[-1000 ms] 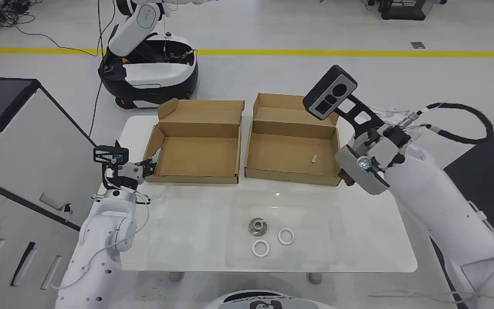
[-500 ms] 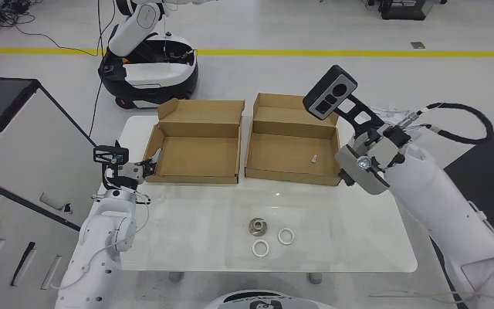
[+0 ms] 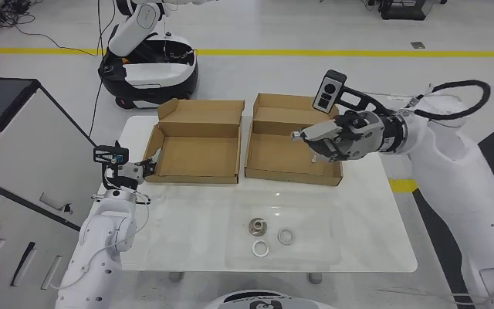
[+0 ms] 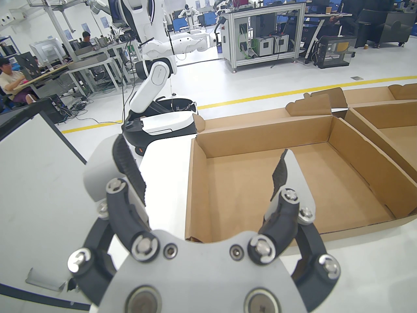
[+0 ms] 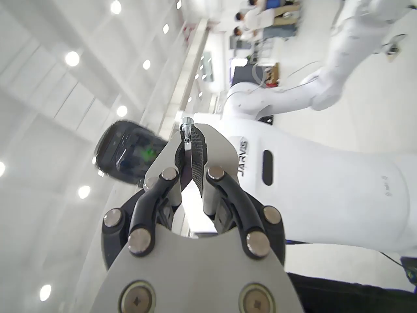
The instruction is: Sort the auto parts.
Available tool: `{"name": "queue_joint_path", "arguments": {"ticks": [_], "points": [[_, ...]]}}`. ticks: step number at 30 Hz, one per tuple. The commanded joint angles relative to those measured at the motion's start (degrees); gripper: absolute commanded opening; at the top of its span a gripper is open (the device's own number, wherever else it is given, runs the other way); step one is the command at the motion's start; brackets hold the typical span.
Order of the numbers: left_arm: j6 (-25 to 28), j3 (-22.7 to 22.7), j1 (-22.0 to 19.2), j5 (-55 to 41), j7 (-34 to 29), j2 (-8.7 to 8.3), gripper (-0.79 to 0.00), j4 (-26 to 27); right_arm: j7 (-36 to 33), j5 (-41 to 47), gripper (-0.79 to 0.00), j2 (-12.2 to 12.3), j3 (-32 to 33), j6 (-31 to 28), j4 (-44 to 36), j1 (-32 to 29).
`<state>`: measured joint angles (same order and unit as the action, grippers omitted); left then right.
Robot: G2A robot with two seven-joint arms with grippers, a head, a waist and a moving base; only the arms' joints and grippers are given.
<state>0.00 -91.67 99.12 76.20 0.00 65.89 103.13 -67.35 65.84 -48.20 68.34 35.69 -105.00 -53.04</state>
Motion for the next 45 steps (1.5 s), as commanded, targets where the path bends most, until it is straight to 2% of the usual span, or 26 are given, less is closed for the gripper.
{"name": "queue_joint_path", "arguments": {"ticks": [1,6,7,9,15,20,25,33,45], "points": [[0.0,0.0,0.0,0.0,0.0,0.0,0.0,0.0,2.8,-4.8,-0.785,0.9,1.3,4.1,0.0,0.3],[0.0,0.0,0.0,0.0,0.0,0.0,0.0,0.0,6.8,-13.0,-0.785,3.8,0.5,8.1,0.7,2.3],[0.0,0.0,0.0,0.0,0.0,0.0,0.0,0.0,7.9,-17.4,-0.785,4.6,-0.2,9.2,0.1,3.7],[0.0,0.0,0.0,0.0,0.0,0.0,0.0,0.0,8.1,-20.6,-0.785,6.1,-2.3,9.4,1.8,6.0],[0.0,0.0,0.0,0.0,0.0,0.0,0.0,0.0,6.7,-32.1,-0.785,9.6,-15.0,8.0,8.4,17.8],[0.0,0.0,0.0,0.0,0.0,0.0,0.0,0.0,3.1,-37.4,-0.785,9.5,-28.1,4.3,15.7,31.6],[0.0,0.0,0.0,0.0,0.0,0.0,0.0,0.0,0.2,-41.8,-0.785,6.4,-41.0,1.4,22.0,44.4],[0.0,0.0,0.0,0.0,0.0,0.0,0.0,0.0,-3.2,-46.0,-0.785,-1.8,-58.6,-1.9,29.6,59.0],[0.0,0.0,0.0,0.0,0.0,0.0,0.0,0.0,-8.6,-67.0,-0.785,-15.2,-58.6,-7.3,41.5,52.6]]}}
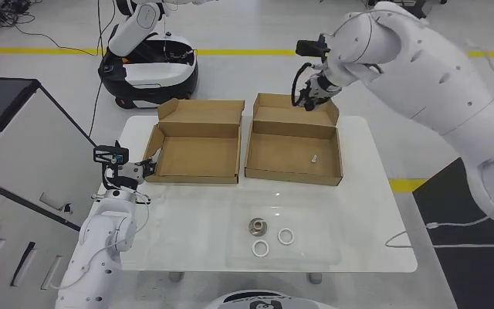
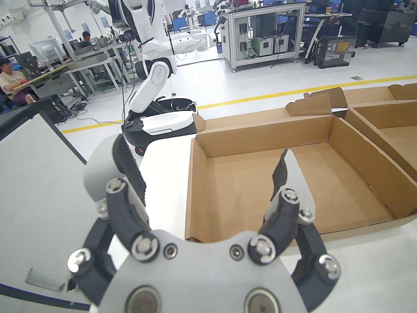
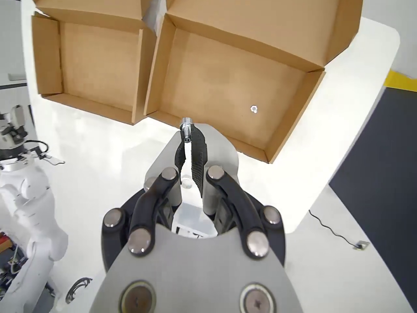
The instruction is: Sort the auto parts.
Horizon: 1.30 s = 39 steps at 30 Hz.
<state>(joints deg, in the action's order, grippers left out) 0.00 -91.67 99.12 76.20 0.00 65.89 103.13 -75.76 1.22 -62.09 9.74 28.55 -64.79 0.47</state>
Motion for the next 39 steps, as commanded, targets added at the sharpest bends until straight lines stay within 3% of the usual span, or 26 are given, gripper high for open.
{"name": "queue_joint_path", "arguments": {"ticks": [1,10,23,31,39], "points": [[0.0,0.0,0.0,0.0,0.0,0.0,0.0,0.0,-0.5,-4.2,-0.785,-2.5,0.0,-0.5,2.2,-2.0],[0.0,0.0,0.0,0.0,0.0,0.0,0.0,0.0,-2.6,-15.5,-0.785,-13.1,0.0,-2.6,15.4,-9.1],[0.0,0.0,0.0,0.0,0.0,0.0,0.0,0.0,-7.2,-22.3,-0.785,-28.0,0.0,-7.2,40.8,-13.6],[0.0,0.0,0.0,0.0,0.0,0.0,0.0,0.0,-7.6,-23.0,-0.785,-33.9,0.0,-7.6,50.8,-14.5],[0.0,0.0,0.0,0.0,0.0,0.0,0.0,0.0,-4.6,-20.8,-0.785,-36.9,0.7,-4.7,58.4,-14.8]]}}
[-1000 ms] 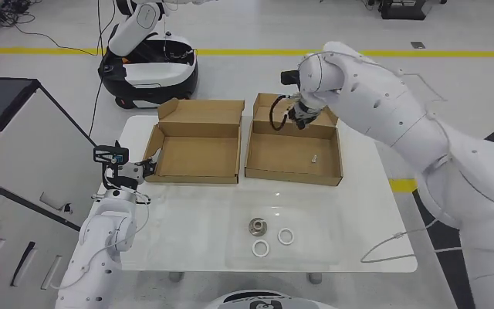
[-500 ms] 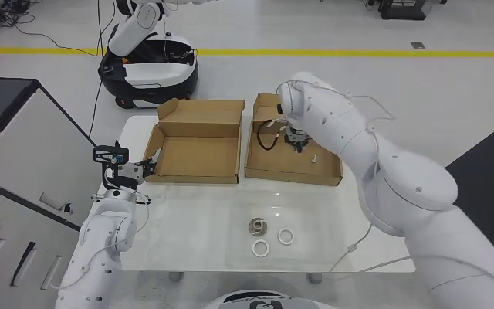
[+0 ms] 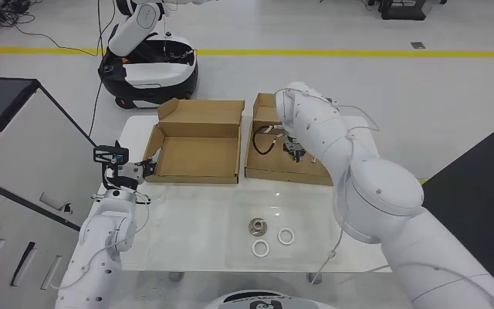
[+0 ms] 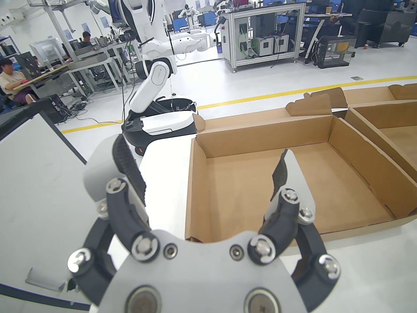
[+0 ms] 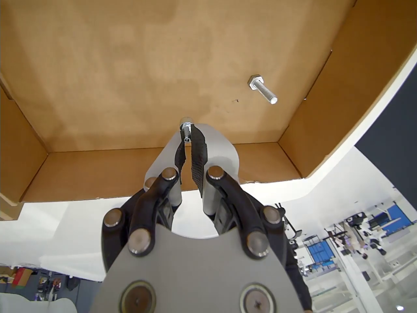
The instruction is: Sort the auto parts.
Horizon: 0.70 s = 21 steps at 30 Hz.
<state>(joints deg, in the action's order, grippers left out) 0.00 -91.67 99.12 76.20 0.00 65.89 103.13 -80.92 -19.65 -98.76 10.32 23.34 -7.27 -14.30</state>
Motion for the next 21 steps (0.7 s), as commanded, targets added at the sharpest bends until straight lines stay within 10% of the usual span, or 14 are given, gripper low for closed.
{"name": "queue_joint_path", "arguments": {"ticks": [1,21], "points": [[0.0,0.0,0.0,0.0,0.0,0.0,0.0,0.0,1.1,0.5,-0.785,-0.5,0.3,1.2,1.6,-0.1],[0.0,0.0,0.0,0.0,0.0,0.0,0.0,0.0,10.8,5.7,-0.785,0.1,4.6,10.9,6.4,-1.7]]}}
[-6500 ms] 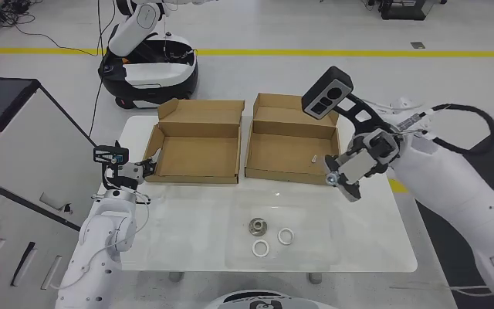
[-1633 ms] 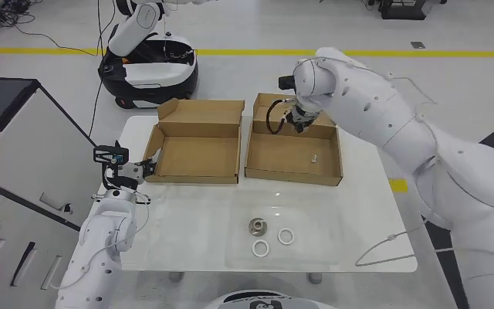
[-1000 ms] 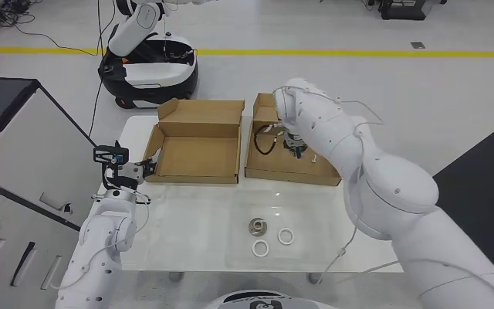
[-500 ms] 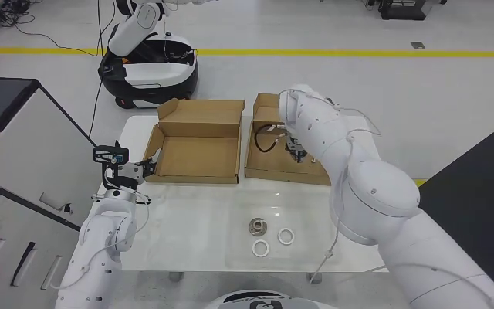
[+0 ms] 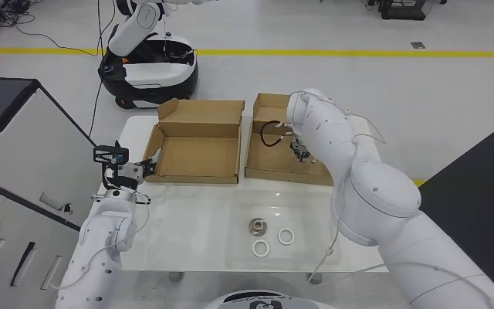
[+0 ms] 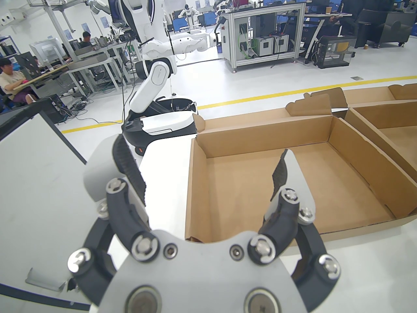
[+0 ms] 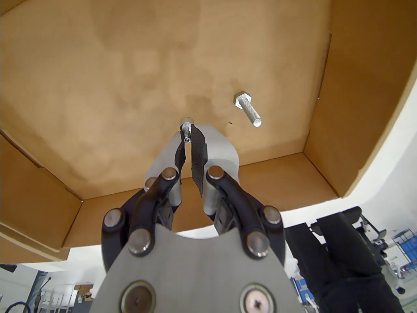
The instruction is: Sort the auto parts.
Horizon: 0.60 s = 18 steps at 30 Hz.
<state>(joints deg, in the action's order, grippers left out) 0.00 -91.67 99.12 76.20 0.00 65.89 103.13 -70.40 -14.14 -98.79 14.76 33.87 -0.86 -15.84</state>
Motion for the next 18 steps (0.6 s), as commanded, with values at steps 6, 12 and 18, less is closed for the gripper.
{"name": "queue_joint_path", "arguments": {"ticks": [6,12,18], "points": [[0.0,0.0,0.0,0.0,0.0,0.0,0.0,0.0,1.5,0.0,-0.785,0.7,0.7,1.5,-0.5,-0.8],[0.0,0.0,0.0,0.0,0.0,0.0,0.0,0.0,2.3,0.3,-0.785,1.2,1.5,2.3,-0.4,-1.2],[0.0,0.0,0.0,0.0,0.0,0.0,0.0,0.0,2.5,0.4,-0.77,1.6,2.1,2.5,-0.6,-1.7]]}}
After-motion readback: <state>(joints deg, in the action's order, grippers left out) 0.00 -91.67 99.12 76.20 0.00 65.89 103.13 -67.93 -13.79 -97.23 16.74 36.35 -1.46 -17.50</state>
